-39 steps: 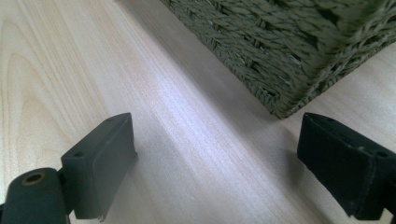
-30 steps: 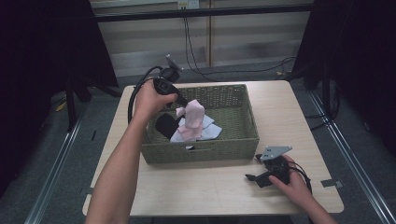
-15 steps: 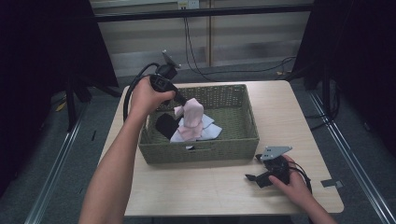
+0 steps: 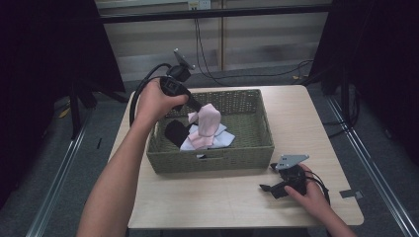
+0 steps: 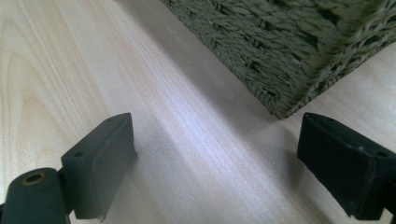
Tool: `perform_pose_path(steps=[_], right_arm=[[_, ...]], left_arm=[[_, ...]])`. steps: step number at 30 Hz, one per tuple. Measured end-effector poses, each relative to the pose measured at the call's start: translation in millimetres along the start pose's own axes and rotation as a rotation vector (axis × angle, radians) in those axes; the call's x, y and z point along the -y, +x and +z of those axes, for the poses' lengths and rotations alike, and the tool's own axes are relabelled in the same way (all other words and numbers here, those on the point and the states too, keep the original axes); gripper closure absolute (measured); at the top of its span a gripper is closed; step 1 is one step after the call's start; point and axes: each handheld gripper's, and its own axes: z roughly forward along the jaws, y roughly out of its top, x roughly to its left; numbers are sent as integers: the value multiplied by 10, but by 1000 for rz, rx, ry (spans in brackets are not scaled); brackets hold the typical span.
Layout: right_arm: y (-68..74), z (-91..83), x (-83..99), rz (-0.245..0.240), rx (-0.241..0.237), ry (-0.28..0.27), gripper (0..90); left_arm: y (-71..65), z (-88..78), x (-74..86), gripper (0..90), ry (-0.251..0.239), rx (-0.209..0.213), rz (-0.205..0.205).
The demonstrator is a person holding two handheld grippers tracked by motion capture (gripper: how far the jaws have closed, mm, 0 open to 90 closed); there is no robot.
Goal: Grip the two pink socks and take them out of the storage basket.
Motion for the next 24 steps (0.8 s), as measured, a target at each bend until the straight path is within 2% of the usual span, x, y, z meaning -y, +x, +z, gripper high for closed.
perform_pose_path(steps=[6,8,20,23,24], right_arm=[[0,0,0,0,0,0,106],[1,0,0,2,-1,1,106],[1,0,0,1,-1,1,106],[1,0,0,2,-1,1,106],[1,0,0,2,-1,1,106]], left_arm=[[-38,-26,20,880,2,5,13],[-69,-66,34,880,-3,24,19],[-158,-153,75,880,-3,23,47],[-203,-167,89,880,-4,28,56],[-238,-178,98,880,-1,32,70]])
